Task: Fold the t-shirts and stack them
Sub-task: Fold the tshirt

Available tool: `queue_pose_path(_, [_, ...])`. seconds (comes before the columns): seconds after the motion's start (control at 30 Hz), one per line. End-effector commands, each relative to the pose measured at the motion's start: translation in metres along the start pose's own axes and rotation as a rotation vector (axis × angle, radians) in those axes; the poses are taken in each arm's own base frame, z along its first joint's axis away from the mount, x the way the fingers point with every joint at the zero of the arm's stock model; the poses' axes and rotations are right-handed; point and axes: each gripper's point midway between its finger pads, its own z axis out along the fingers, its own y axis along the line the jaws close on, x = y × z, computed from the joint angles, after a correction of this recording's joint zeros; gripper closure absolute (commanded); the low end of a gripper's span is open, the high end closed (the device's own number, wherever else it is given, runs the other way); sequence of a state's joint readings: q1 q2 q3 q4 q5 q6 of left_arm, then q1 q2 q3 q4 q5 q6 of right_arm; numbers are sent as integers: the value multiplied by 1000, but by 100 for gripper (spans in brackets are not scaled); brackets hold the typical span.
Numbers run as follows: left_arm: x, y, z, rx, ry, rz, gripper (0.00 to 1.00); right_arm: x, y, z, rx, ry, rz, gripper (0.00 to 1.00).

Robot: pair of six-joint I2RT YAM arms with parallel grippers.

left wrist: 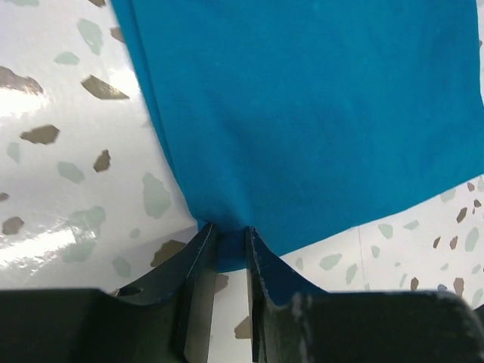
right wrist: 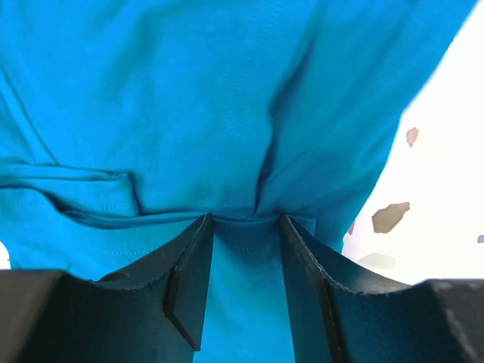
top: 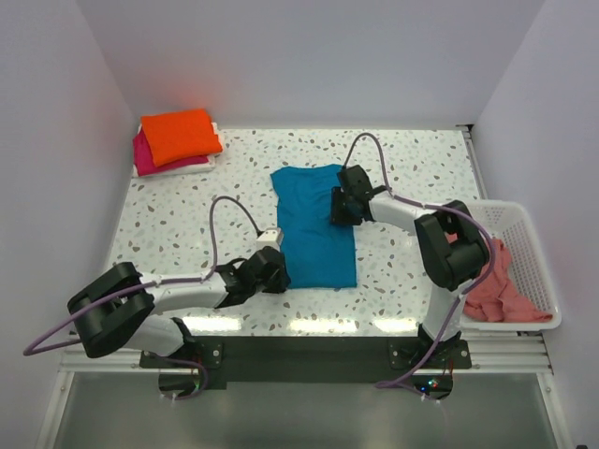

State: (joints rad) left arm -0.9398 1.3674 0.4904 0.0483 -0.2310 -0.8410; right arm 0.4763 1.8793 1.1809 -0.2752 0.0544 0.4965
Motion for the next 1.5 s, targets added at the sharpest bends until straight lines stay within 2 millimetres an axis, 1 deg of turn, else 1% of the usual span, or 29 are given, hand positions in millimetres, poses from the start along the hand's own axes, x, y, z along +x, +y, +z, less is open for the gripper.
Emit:
queue_pose_path(0.0, [31,24,-8,-112,96,-1,74,18,-3,2,26,53,-35,56])
queue_pose_path(0.03, [30,24,-9,-115,87,-6,74,17,-5,-3,35,48,-29,55])
queue_pose_path(0.07, [28,25,-12,-122,84,-5,73,11,-4,-14,33,25,-26,53])
queue_pose_path(0.13, [17,20,-19,-109,57,-7,71,7,-14,-29,79,-4,-15,48])
queue_pose_path(0.17, [16,22,-23,-121,62,5,69,-4,-11,-48,65,-52,-7,44])
queue_pose_path(0.2, [5,14,-29,-98,36,0,64,-4,-14,-56,71,-63,3,37])
queue_pose_path(0.23, [2,12,-33,-94,32,3,60,-5,-18,-65,91,-73,8,34])
queue_pose_path(0.27, [-2,10,-37,-89,28,7,57,-14,-15,-85,68,-120,22,32])
queue_pose_path(0.3, [-7,7,-43,-71,11,0,51,-10,-18,-91,68,-121,29,30])
queue_pose_path(0.33, [-7,5,-45,-58,17,-5,48,-7,-19,-100,62,-128,37,30])
queue_pose_path(0.37, [-6,5,-47,-47,21,-7,46,-4,-17,-106,39,-128,54,30])
queue_pose_path(0.4, [-5,3,-49,-31,24,-11,44,5,-18,-115,16,-131,61,31])
queue_pose_path(0.43, [-2,0,-50,-9,42,-15,43,11,-18,-118,-2,-126,69,32])
queue_pose_path(0.47, [0,0,-50,-5,51,-22,43,20,-16,-119,-28,-109,83,32])
queue_pose_path(0.5, [1,-1,-51,3,52,-27,43,38,-22,-117,-30,-73,88,34])
queue_pose_path(0.53, [3,-2,-50,16,54,-32,43,56,-23,-117,-57,-41,110,39])
queue_pose_path(0.57, [3,-1,-50,20,51,-37,42,52,-20,-122,-73,-63,110,41])
queue_pose_path(0.6, [4,0,-49,19,50,-39,41,72,-24,-118,-84,-16,135,42])
queue_pose_path(0.63, [5,2,-48,26,60,-51,41,74,-23,-122,-99,-36,148,43])
queue_pose_path(0.67, [7,5,-45,36,63,-55,41,82,-21,-122,-122,-21,157,43])
queue_pose_path(0.7, [6,5,-44,50,60,-66,41,97,-24,-120,-122,12,177,43])
queue_pose_path(0.73, [7,5,-43,71,72,-78,40,101,-21,-123,-138,8,178,43])
queue_pose_path(0.77, [9,6,-41,86,72,-84,40,110,-24,-121,-132,23,192,43])
queue_pose_path(0.87, [10,8,-39,100,79,-87,39,120,-20,-123,-157,35,208,43])
queue_pose_path(0.97, [14,12,-36,98,90,-89,38,135,-20,-119,-168,64,228,43])
queue_pose_path(1.03, [14,13,-35,105,90,-97,38,137,-13,-118,-196,65,234,43])
queue_pose_path(1.2, [23,23,-33,85,108,-117,41,154,-8,-114,-202,98,242,43])
queue_pose_path(1.33, [31,29,-31,72,126,-122,44,168,-12,-111,-189,116,250,48])
queue_pose_path(1.47, [37,34,-30,58,139,-122,47,183,-24,-109,-164,133,264,52])
